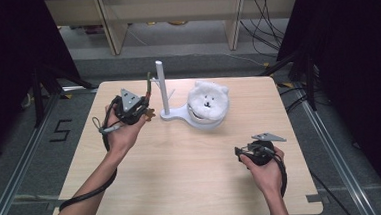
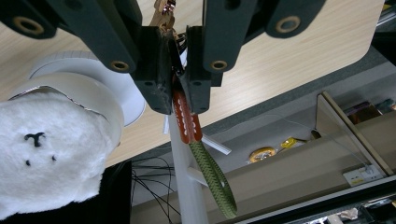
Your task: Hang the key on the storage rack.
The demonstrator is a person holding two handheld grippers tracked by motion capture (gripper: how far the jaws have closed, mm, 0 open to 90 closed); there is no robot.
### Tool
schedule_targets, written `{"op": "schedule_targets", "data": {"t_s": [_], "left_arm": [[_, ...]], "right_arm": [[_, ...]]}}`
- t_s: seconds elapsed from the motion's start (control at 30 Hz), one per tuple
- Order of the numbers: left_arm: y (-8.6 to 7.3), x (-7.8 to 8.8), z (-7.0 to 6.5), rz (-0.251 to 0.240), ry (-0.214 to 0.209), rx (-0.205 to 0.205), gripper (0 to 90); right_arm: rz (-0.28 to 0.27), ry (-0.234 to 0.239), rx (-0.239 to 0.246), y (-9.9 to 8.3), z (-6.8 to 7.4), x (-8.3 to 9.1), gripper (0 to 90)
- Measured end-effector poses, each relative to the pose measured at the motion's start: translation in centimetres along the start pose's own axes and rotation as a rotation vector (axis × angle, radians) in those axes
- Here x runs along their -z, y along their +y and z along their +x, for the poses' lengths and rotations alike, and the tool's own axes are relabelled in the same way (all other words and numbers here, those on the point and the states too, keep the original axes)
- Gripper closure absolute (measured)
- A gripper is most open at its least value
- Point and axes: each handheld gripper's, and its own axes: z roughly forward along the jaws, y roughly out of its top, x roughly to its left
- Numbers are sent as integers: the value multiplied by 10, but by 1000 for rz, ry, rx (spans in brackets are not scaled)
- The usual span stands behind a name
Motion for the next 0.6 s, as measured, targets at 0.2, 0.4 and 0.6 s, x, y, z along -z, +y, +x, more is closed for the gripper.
{"op": "schedule_targets", "data": {"t_s": [0.2, 0.4, 0.6], "left_arm": [[2, -2, -3, 15, 5, -12, 796], [0, -7, -7, 24, -14, -6, 798], [-5, -11, -7, 34, -24, 13, 796]], "right_arm": [[-5, 8, -3, 0, 0, 0, 455], [-3, -4, -2, 0, 0, 0, 455], [4, 1, -42, -1, 2, 2, 455]]}}
